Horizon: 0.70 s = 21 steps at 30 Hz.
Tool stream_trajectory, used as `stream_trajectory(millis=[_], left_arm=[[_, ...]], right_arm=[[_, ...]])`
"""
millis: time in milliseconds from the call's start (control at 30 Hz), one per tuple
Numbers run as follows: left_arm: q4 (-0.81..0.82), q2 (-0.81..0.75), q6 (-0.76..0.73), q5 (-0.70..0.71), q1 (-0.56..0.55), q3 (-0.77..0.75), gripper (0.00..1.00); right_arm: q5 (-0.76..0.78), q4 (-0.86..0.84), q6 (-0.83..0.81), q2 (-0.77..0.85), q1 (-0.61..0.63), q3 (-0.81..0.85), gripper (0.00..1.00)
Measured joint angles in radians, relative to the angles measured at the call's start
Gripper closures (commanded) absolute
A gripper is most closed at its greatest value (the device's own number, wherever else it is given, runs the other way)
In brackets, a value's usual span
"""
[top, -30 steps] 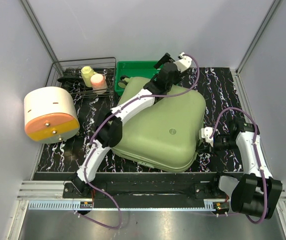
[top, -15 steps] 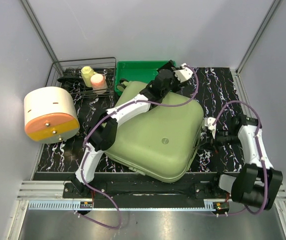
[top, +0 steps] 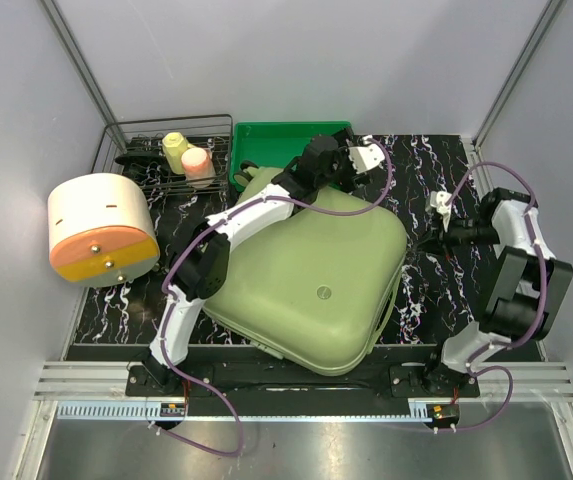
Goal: Open, take out, and arrange the luggage
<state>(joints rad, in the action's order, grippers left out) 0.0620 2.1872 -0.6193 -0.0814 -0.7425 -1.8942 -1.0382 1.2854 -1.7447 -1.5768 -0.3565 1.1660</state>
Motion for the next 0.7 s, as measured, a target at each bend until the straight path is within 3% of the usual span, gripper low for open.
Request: stream_trajectory(millis=[367,567,700], left_arm=[[-0.135,0.0,0.01,-0.076,-0.003,-0.027,0.02],[-0.287,-0.043,0.212,-0.091,0.042,-0.035,0.01],[-0.465,-0.273,0.402,-0.258,0.19,0.108,0.01]], right_arm=[[-0.121,0.053,-0.17,-0.199,0.054,0.129,1.0],[-0.137,0.066,-0.205,-0.191,0.073,0.08,1.0],[-0.137,0.061,-0.219,-0.181,0.08,0.048,1.0]])
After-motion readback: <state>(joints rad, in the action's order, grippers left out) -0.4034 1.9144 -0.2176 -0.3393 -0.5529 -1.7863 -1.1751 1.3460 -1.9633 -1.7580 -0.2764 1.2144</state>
